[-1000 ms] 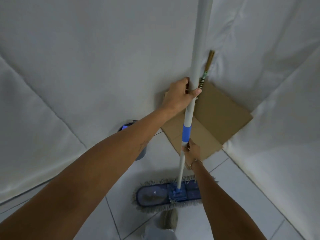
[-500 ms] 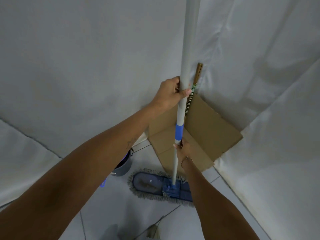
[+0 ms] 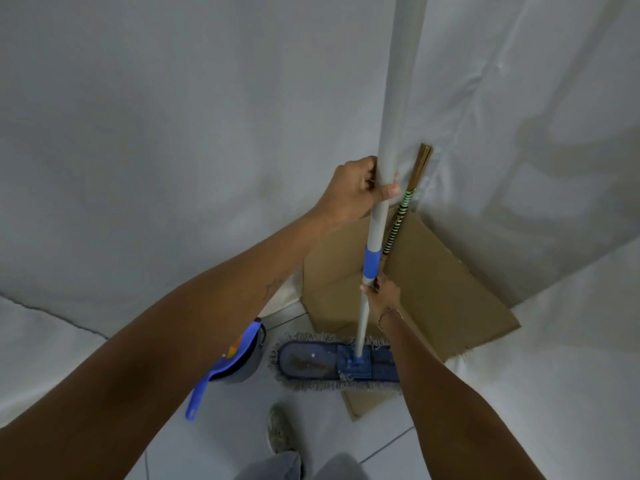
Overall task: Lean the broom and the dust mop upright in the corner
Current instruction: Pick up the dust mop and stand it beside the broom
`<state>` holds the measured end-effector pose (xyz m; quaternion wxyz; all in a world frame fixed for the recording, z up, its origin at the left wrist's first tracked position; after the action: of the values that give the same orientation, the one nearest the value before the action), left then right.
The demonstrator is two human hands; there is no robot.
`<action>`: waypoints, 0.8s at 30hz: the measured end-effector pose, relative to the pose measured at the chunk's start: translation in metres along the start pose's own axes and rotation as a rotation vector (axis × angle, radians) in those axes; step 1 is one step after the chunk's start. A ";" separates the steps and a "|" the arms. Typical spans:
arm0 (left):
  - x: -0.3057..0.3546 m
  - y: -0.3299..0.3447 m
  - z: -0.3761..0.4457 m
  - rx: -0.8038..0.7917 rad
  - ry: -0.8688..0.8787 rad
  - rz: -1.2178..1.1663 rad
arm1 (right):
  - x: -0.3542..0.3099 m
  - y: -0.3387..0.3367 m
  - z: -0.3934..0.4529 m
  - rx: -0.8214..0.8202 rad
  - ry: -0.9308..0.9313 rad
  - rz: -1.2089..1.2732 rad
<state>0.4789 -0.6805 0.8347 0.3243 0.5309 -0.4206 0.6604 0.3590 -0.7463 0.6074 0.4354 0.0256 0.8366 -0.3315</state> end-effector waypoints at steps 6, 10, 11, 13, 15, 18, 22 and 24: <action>-0.016 -0.029 0.053 0.062 -0.019 -0.040 | -0.022 -0.017 0.054 -0.026 -0.019 0.003; -0.022 -0.036 0.094 0.061 -0.029 -0.045 | -0.029 -0.034 0.094 -0.034 -0.008 0.004; -0.025 -0.038 0.103 0.067 -0.034 -0.050 | -0.029 -0.036 0.102 -0.049 0.002 -0.003; -0.034 -0.046 0.128 0.101 -0.057 -0.062 | -0.028 -0.044 0.133 -0.098 0.006 -0.031; -0.043 -0.051 0.139 0.110 -0.060 -0.066 | -0.029 -0.046 0.146 -0.126 -0.010 -0.043; -0.061 -0.058 0.166 0.149 -0.103 -0.081 | -0.029 -0.048 0.178 -0.184 -0.024 -0.074; -0.092 -0.064 0.198 0.155 -0.191 -0.031 | -0.018 -0.043 0.219 -0.268 -0.023 -0.072; -0.110 -0.064 0.210 0.158 -0.240 0.001 | -0.007 -0.033 0.238 -0.344 -0.001 -0.072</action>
<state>0.6493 -0.8396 0.7584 0.2287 0.6297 -0.4033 0.6233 0.5222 -0.9075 0.5349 0.4218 -0.0795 0.8811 -0.1988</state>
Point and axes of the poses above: each hand's wrist, its own z-axis towards the middle knuckle, its own y-axis out of the palm, x = y × z, the point moved 9 cm from there along z, towards the middle knuckle, and after that the axes turned 14 degrees about -x, right-handed, at the moved point
